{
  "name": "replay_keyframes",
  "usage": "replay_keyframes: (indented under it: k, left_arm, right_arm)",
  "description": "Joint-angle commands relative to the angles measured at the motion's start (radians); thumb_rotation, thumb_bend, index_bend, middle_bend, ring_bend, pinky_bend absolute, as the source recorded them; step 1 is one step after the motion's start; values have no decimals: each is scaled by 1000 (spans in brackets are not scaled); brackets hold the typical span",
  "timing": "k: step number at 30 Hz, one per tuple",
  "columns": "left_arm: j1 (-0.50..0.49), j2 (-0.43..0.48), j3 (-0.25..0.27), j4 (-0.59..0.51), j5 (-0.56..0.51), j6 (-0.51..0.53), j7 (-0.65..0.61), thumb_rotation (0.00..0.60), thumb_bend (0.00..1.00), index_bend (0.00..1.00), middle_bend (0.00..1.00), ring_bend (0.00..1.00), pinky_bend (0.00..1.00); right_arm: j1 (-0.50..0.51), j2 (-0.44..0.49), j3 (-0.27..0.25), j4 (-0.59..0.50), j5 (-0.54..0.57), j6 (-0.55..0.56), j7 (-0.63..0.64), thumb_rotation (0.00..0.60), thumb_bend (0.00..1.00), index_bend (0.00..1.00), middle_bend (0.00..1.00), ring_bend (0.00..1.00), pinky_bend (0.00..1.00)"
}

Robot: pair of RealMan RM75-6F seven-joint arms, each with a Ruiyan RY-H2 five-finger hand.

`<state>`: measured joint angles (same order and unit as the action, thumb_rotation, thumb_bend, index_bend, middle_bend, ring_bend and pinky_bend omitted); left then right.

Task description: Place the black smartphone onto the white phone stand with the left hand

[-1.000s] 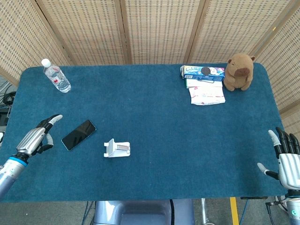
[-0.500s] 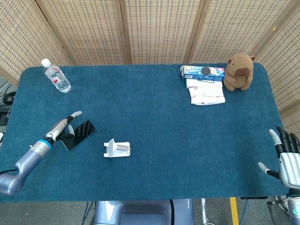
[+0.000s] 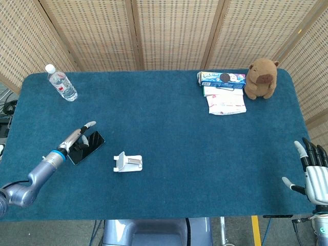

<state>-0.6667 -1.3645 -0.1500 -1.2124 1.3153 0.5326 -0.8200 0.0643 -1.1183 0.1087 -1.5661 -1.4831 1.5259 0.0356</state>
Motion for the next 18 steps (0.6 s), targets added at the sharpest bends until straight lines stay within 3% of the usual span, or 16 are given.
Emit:
replay_keyframes:
  k: [1, 18]
  left_arm:
    - [-1, -17, 4, 11, 14, 0, -18, 600, 1000, 0, 0, 0, 0]
    - [-11, -50, 44, 8, 93, 26, -49, 600, 1000, 0, 0, 0, 0]
  right_arm:
    - [0, 0, 0, 0, 0, 1, -1, 600, 0, 0, 0, 0, 0]
    - [2, 4, 2, 3, 9, -8, 18, 600, 0, 0, 0, 0, 0]
